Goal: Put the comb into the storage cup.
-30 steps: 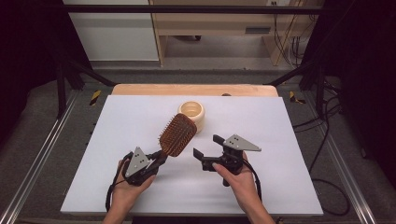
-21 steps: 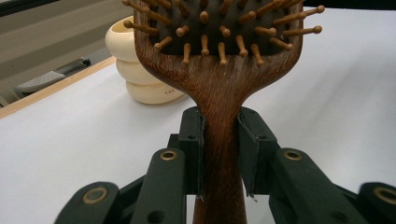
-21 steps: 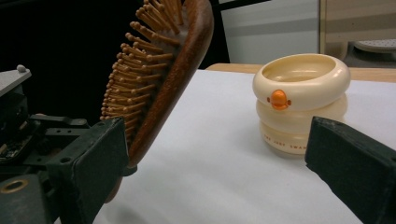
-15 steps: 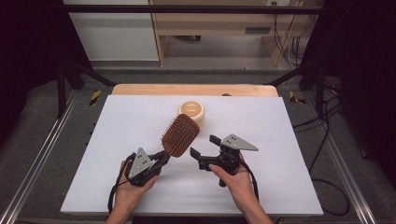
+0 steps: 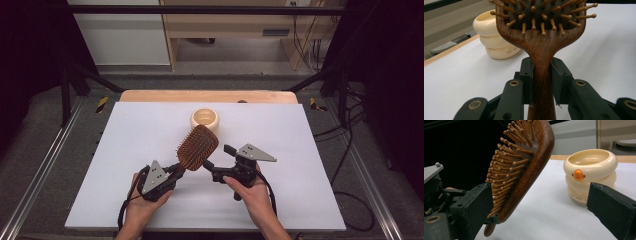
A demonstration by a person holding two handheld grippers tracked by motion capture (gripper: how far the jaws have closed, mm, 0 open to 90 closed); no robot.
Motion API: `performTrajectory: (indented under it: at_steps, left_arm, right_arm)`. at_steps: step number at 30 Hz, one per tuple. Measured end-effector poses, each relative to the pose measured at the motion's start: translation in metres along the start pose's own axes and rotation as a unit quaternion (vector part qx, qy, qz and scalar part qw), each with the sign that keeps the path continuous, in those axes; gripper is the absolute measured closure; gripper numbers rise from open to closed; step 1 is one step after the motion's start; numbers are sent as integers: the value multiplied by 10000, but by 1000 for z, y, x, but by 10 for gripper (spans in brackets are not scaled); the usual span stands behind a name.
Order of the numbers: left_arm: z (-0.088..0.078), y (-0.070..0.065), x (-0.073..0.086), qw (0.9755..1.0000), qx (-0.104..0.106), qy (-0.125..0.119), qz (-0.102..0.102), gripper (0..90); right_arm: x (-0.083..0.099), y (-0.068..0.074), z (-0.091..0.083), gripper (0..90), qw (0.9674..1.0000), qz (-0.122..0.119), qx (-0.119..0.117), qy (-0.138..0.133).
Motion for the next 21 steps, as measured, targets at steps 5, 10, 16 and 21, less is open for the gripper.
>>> performTrajectory:
  at_steps: [5,10,16,21]
  left_arm:
    - [0,-3,-2,10000,18,-25,43,724]
    - [0,-6,-2,10000,55,-30,66,724]
    - [0,-7,-3,9999,56,-38,82,724]
    - [1,-8,-3,9999,62,-25,99,724]
  right_arm:
    - [-1,1,0,69,10000,27,-28,-28]
    - [-1,1,0,70,10000,56,-35,-52]
    - [-3,1,-1,88,9998,128,-81,-101]
    - [-5,6,-1,97,9995,198,-189,-150]
Point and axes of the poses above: each handheld gripper's, and its own axes: z roughly forward along the jaws, x roughly out of its underside, y roughly to its left, the point moved 7 cm from there along z, roughly forward along the jaws, and after that the axes turned 6 degrees about -x, right-handed, at the moved point
